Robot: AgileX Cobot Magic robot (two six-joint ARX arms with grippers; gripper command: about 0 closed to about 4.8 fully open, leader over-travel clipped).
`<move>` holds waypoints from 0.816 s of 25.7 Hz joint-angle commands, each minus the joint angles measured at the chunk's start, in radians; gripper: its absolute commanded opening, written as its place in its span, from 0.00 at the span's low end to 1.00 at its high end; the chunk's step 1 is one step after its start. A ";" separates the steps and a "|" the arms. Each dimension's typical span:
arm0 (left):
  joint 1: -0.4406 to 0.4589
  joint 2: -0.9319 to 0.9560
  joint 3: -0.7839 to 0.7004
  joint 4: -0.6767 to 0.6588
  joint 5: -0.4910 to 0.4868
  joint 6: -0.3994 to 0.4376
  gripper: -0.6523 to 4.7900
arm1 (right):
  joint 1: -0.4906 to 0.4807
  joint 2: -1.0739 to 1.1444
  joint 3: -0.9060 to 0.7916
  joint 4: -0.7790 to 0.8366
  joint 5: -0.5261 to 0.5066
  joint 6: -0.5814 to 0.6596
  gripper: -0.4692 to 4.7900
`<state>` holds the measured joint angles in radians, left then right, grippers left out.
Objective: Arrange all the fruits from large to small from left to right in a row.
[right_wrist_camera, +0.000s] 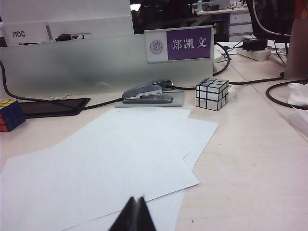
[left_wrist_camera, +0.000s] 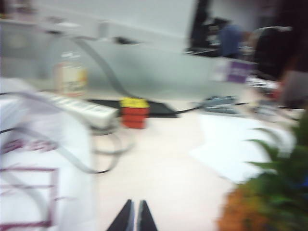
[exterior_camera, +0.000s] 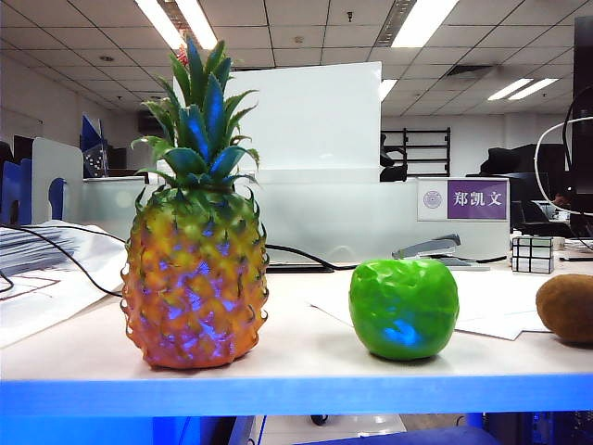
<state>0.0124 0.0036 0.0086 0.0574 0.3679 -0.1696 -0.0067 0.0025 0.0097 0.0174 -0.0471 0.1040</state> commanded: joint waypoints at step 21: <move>0.002 -0.002 0.001 -0.019 -0.368 0.114 0.17 | 0.001 -0.002 -0.004 0.013 0.003 -0.003 0.09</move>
<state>0.0124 0.0036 0.0086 0.0311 0.0040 -0.0601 -0.0067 0.0025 0.0097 0.0174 -0.0471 0.1040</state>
